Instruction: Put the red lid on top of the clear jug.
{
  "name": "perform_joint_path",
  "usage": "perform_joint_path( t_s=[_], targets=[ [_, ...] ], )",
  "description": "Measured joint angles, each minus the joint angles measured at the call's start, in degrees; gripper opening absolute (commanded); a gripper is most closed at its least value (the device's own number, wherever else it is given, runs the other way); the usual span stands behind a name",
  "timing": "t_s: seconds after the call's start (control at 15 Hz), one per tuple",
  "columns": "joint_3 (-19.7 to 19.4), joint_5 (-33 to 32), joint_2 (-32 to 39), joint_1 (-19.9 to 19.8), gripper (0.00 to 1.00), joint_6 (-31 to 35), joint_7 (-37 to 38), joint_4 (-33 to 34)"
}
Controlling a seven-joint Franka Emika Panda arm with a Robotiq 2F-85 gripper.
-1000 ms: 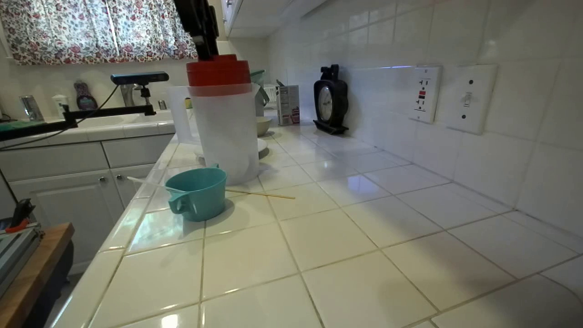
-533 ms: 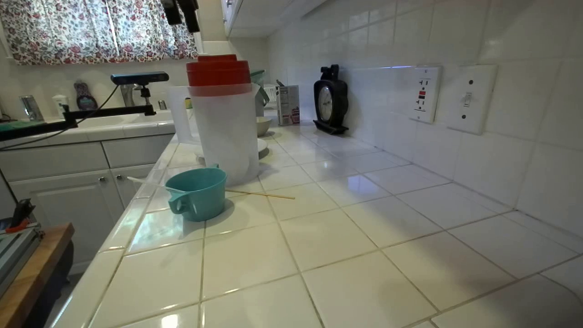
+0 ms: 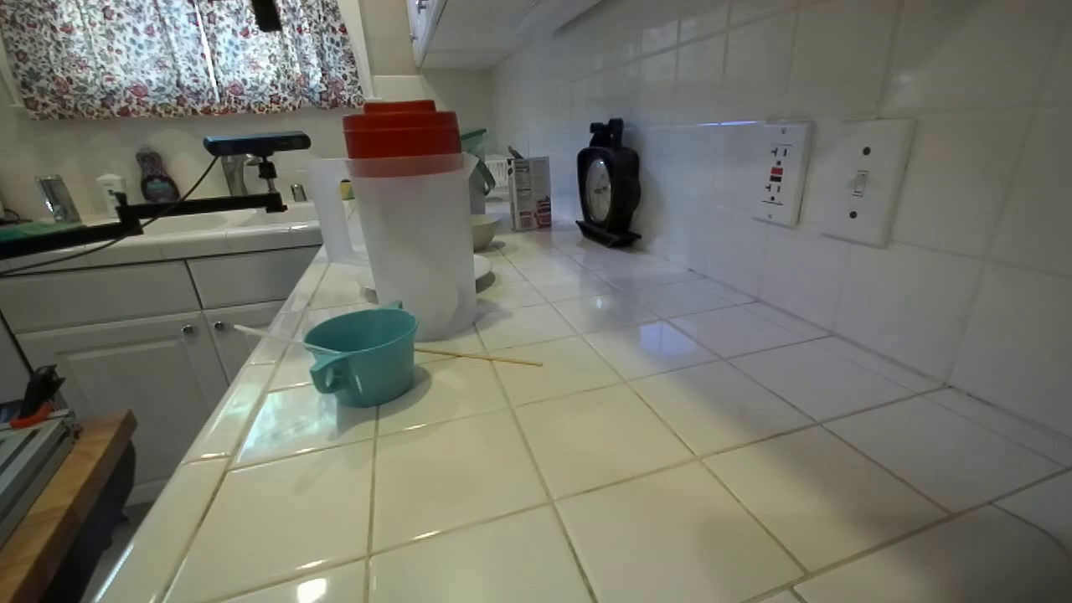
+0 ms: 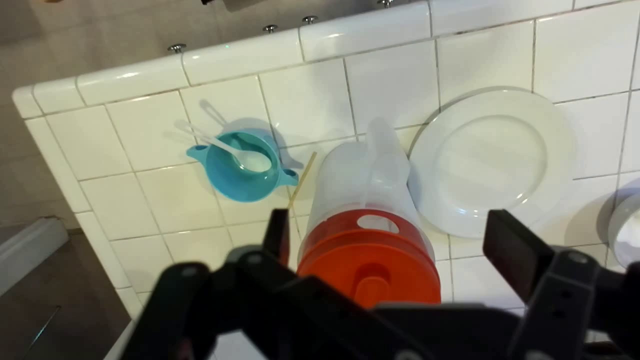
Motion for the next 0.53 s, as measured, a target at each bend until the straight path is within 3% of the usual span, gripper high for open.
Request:
perform_joint_path(
  t_s=[0.53],
  targets=[
    [0.1,-0.1,-0.5,-0.2,1.0,0.0,0.1,-0.6]
  ],
)
